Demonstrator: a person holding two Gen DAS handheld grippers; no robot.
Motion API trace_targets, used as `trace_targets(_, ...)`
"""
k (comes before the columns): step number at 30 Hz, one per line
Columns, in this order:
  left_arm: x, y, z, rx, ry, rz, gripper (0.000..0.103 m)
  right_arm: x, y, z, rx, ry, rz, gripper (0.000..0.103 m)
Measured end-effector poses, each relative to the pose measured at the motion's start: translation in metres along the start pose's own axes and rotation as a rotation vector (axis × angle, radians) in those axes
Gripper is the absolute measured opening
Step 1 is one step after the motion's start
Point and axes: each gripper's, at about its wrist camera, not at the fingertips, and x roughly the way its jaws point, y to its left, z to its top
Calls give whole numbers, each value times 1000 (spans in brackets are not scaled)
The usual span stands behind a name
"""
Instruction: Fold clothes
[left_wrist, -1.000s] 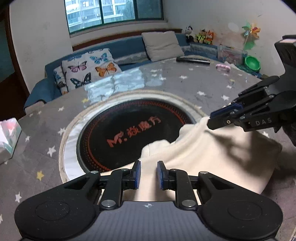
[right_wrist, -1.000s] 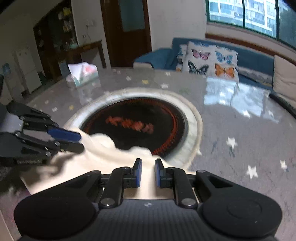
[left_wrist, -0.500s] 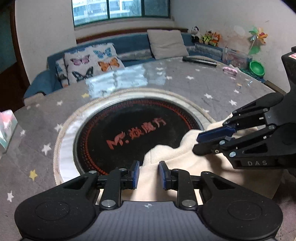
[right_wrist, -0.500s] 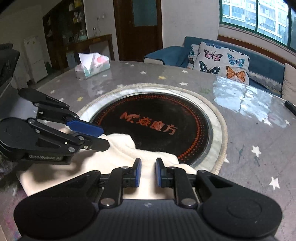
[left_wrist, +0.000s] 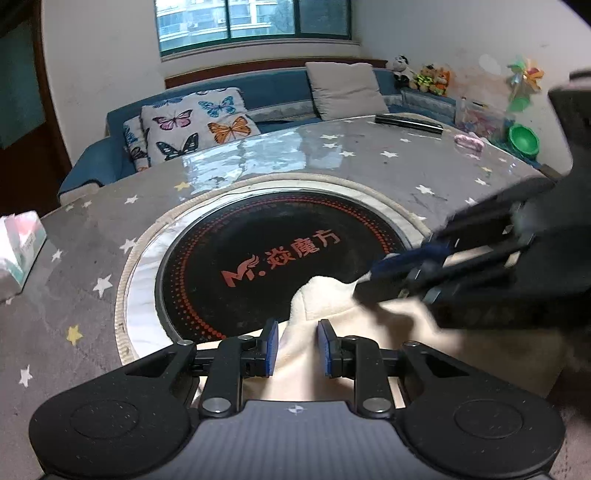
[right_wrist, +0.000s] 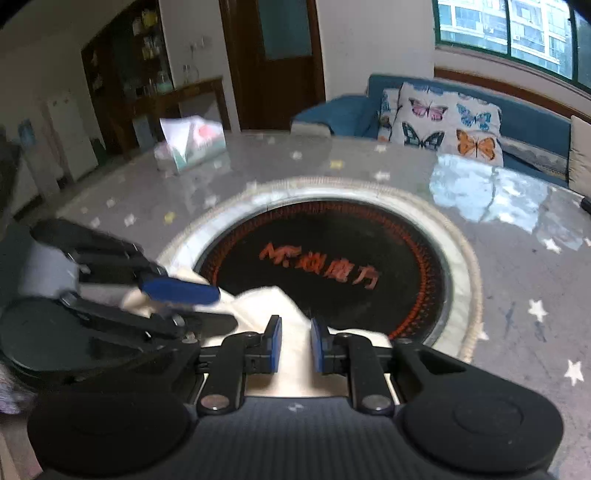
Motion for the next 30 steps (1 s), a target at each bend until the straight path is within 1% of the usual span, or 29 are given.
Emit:
trace_targets(2, -6, 1, 0, -8, -15, 16, 26, 6, 1, -3, -15, -5, -30, 16)
trace_targets(5, -22, 4, -6, -11, -35, 34, 26, -1, -2, 0, 16, -19, -19, 16)
trace_targets(7, -33, 6, -13, -16, -45, 44, 27, -10, 0, 0, -1, -37, -12, 16)
trace_targets(9, -39, 9, -20, -27, -43, 52, 29, -12, 3, -3, -15, -27, 1, 16)
trace_targets(12, -39, 12, -30, -27, -26, 84, 29, -3, 4, -8, -25, 2, 1, 16)
trace_targets(14, -35, 17, -34, -38, -9, 106, 29, -7, 7, -6, -27, -11, -4, 16)
trace_targets(17, -34, 25, -35, -51, -9, 120, 30, -21, 16, -5, -61, -31, 9, 17)
trace_targets(20, -30, 32, -36, -60, -6, 118, 31, -26, 25, -8, -98, -23, 20, 17)
trace_targets(23, -29, 36, -37, -66, -14, 111, 31, -16, 32, -18, -97, 5, 7, 18)
trace_targets(25, -31, 37, -38, -71, -17, 107, 31, -21, 39, -20, -115, -11, 2, 19)
trace_targets(27, -33, 39, -38, -76, -20, 104, 31, -27, 44, -20, -123, -20, 20, 19)
trace_targets(30, -33, 43, -38, -92, -18, 90, 31, -25, 50, -25, -129, 2, 54, 19)
